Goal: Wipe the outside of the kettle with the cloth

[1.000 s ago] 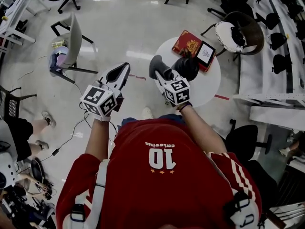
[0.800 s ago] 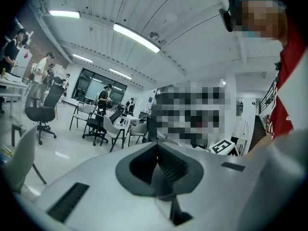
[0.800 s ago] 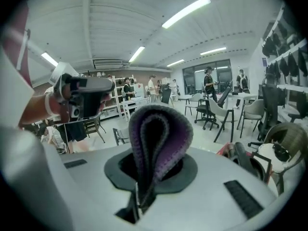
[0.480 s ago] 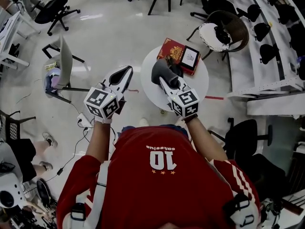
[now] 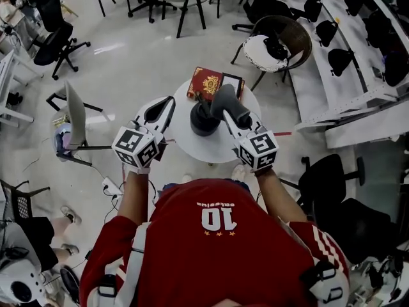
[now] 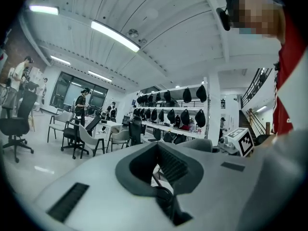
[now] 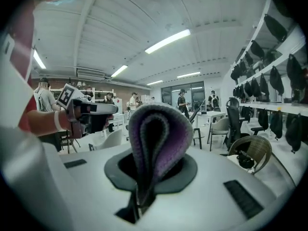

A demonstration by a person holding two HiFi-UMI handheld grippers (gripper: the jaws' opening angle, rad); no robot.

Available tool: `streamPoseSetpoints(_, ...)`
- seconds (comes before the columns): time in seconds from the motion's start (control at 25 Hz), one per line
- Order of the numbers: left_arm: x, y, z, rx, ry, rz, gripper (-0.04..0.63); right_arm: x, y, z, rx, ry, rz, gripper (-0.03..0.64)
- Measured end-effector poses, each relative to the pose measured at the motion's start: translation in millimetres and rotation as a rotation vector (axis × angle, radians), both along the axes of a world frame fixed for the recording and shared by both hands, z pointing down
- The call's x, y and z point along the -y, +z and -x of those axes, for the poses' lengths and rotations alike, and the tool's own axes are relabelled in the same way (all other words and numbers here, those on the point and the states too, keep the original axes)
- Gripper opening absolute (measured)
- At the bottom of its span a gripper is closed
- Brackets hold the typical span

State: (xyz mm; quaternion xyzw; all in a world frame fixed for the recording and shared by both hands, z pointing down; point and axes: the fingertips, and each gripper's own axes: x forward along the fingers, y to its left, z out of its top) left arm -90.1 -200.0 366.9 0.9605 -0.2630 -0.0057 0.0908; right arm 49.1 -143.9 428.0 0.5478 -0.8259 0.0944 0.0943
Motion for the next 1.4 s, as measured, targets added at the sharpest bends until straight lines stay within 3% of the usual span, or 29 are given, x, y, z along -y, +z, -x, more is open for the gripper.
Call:
streamPoseSetpoints(0.32, -1.5, -16.4, -52.7, 0.001, 0.043, -0.022, 0.008, -11.8, -29.6, -72.4, 0.005, 0.086, -0.047, 0.043)
streamPoseSetpoints(0.56, -2.3, -26.6, -73.6, -0.024, 0.043, -0.017, 0.008, -15.8, -49.5, -101.9, -0.001, 0.100, -0.086, 0.043)
streamPoseSetpoints(0.72, -5.0, -35.8, -80.4, -0.060, 0.044, -0.004, 0.008, -16.8, -62.2, -112.0, 0.007, 0.098, -0.109, 0.043)
streamPoseSetpoints(1.4, -6.4, -40.9, -74.2, -0.027, -0.038, -0.025, 0.008, -10.1, -88.0, -137.4, 0.009, 0.114, -0.166, 0.043)
